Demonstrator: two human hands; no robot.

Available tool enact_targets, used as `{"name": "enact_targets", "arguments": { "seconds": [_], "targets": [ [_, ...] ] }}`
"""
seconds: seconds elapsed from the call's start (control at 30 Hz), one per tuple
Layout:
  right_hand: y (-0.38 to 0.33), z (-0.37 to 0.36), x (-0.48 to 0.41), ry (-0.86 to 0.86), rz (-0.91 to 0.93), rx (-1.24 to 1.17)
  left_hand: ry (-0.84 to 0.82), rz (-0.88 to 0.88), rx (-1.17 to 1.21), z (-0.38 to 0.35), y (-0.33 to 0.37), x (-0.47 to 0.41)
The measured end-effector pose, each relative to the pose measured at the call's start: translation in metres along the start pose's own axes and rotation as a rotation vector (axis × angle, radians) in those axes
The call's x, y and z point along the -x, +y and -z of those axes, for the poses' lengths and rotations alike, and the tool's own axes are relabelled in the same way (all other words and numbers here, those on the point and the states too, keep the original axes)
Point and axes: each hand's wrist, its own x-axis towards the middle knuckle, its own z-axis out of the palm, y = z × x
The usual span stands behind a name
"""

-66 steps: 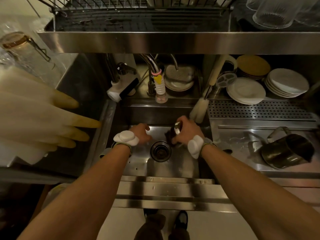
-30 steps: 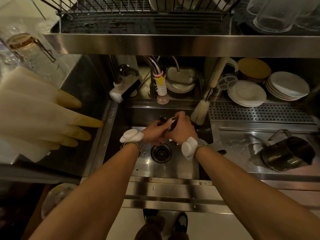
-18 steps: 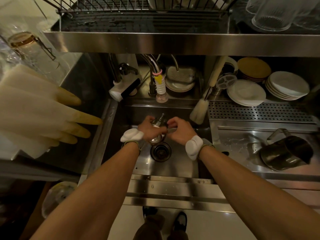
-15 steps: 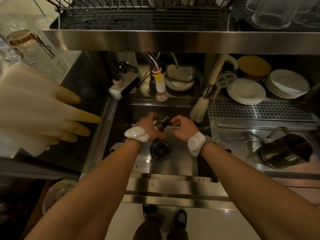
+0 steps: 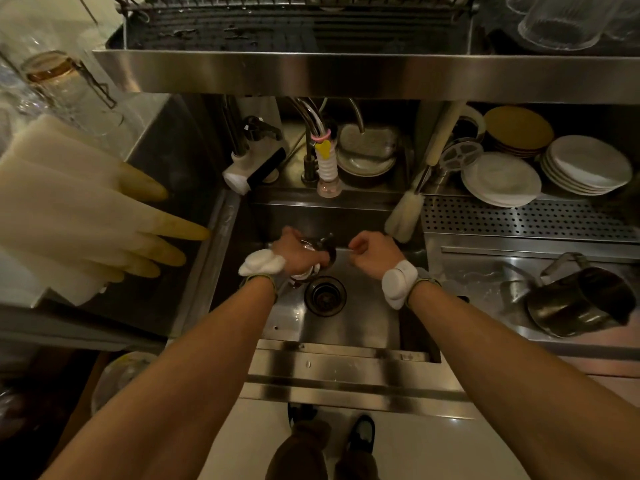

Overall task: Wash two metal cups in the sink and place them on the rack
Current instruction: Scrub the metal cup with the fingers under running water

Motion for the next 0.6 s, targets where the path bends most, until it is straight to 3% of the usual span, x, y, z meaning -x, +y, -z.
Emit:
{"name": "enact_targets", "arguments": {
  "seconds": [0.13, 0.27, 0.33, 0.6],
  "targets": [
    [0.002, 0.007, 0.0, 0.015, 0.002, 0.021, 0.061, -0.095, -0.033, 0.024, 0.007, -0.004],
    [0.01, 0.008, 0.002, 0.02, -0.004, 0.043, -0.004, -0.142, -0.011, 0.033, 0.01, -0.008],
    [0.013, 0.005, 0.005, 0.008, -0.008, 0.07, -0.038, -0.137, -0.112, 0.027, 0.004, -0.004],
    [0.013, 0.007, 0.004, 0.005, -0.01, 0.082, -0.051, -0.062, -0.045, 0.02, -0.005, 0.0]
  ]
}}
